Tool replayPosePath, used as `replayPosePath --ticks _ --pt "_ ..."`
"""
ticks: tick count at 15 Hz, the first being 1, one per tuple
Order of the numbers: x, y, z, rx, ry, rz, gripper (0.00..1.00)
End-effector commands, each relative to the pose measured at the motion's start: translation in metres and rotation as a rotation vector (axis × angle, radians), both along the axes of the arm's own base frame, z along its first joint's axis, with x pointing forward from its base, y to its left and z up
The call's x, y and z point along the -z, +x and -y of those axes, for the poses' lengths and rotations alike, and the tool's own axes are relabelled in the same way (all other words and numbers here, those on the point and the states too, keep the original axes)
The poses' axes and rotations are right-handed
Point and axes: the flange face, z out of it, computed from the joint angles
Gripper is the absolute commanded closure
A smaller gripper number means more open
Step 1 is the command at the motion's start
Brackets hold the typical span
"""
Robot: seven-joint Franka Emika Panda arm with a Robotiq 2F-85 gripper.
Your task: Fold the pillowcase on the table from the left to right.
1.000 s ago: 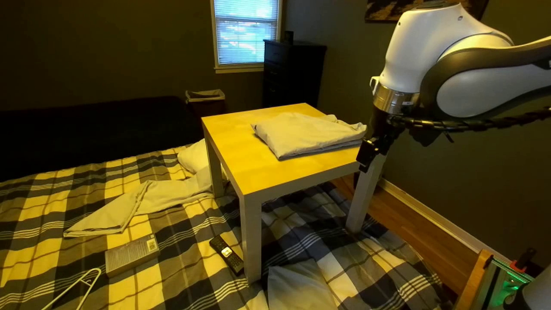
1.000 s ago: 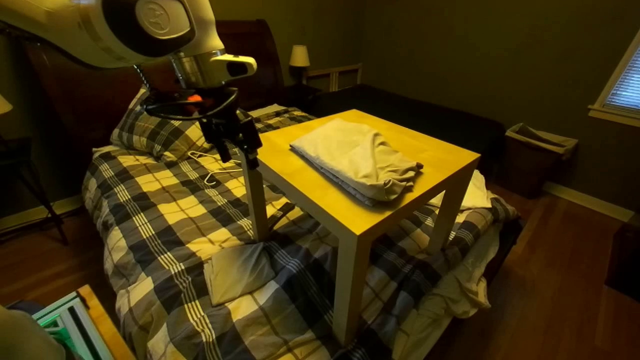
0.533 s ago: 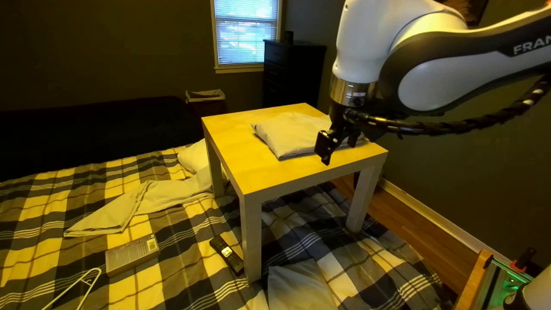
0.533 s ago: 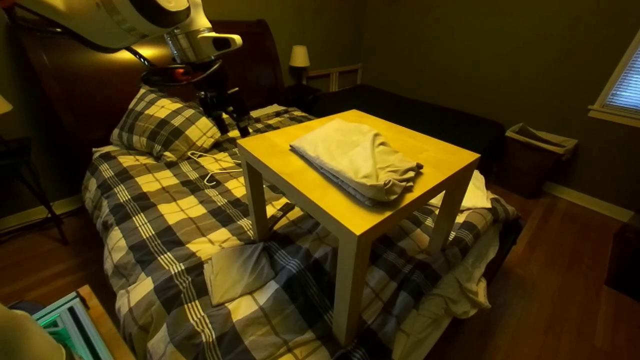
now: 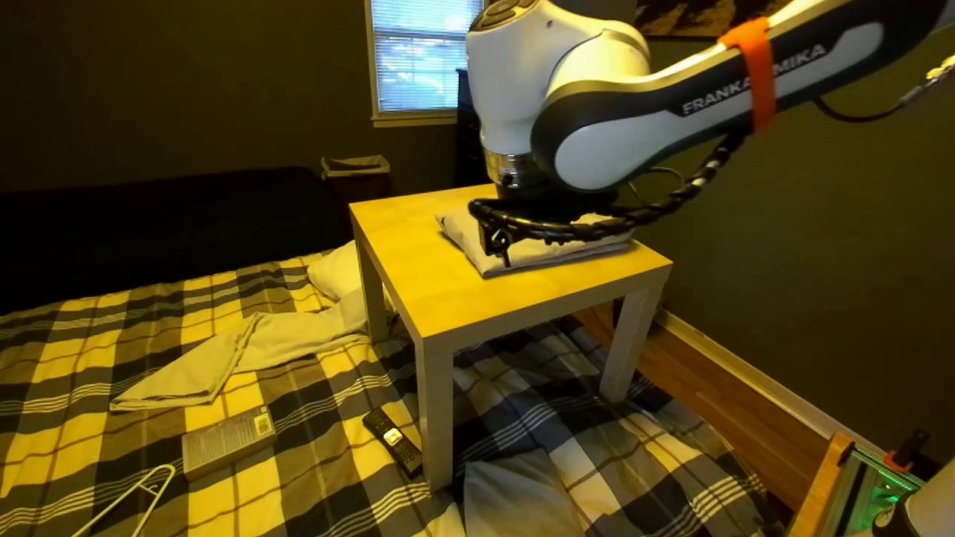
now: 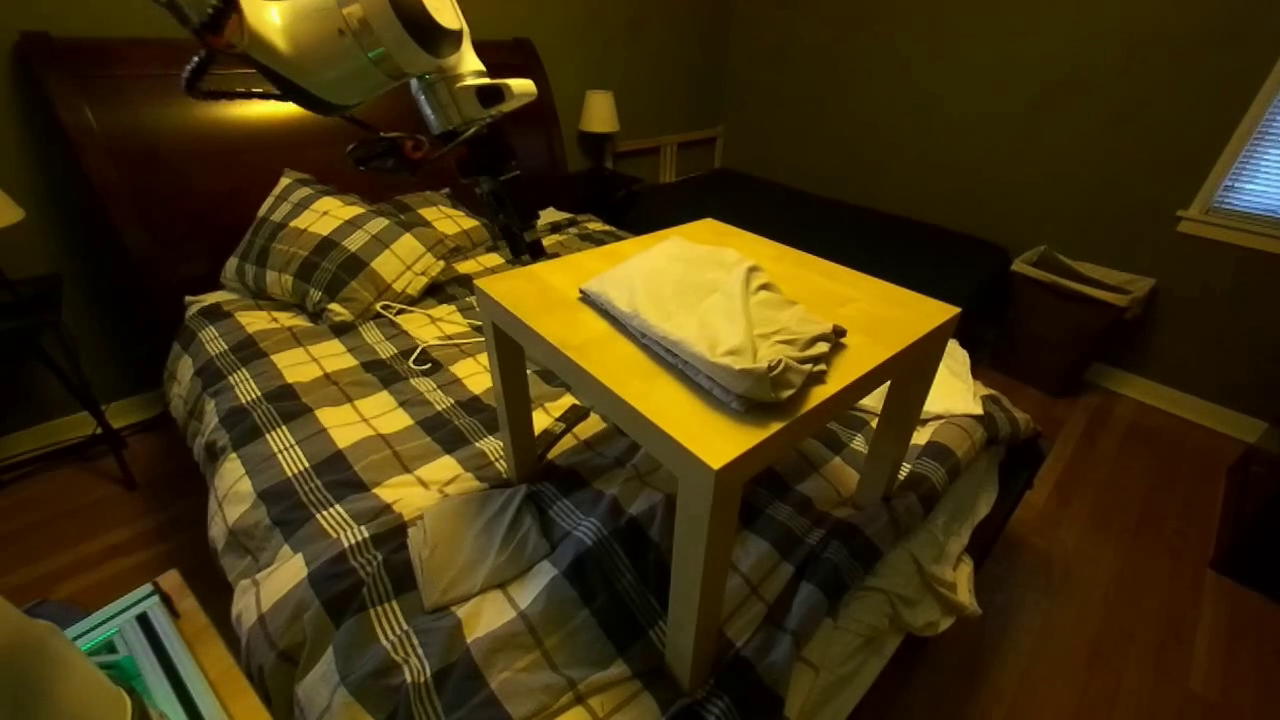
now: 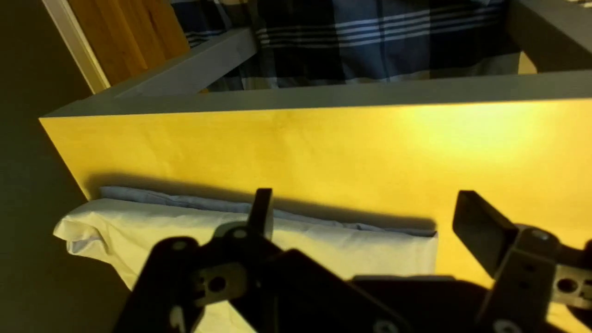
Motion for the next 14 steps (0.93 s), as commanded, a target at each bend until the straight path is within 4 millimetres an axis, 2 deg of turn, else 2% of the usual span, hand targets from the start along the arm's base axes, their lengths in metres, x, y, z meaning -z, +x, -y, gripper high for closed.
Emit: replayPosePath --ticks 1,6,9,13,14 --pt "0.029 0.054 -0.027 0.082 -0.045 0.009 0.00" --pt "0.053 0.116 -0.052 0.089 -0.135 0.089 0.00" --pt "0.060 0.144 -0.053 0.051 -0.243 0.119 0.00" --pt "0.069 0.168 -0.038 0.021 -0.342 0.064 0.00" --pt "0.064 0.154 -0.041 0.032 -0.297 0.095 0.00"
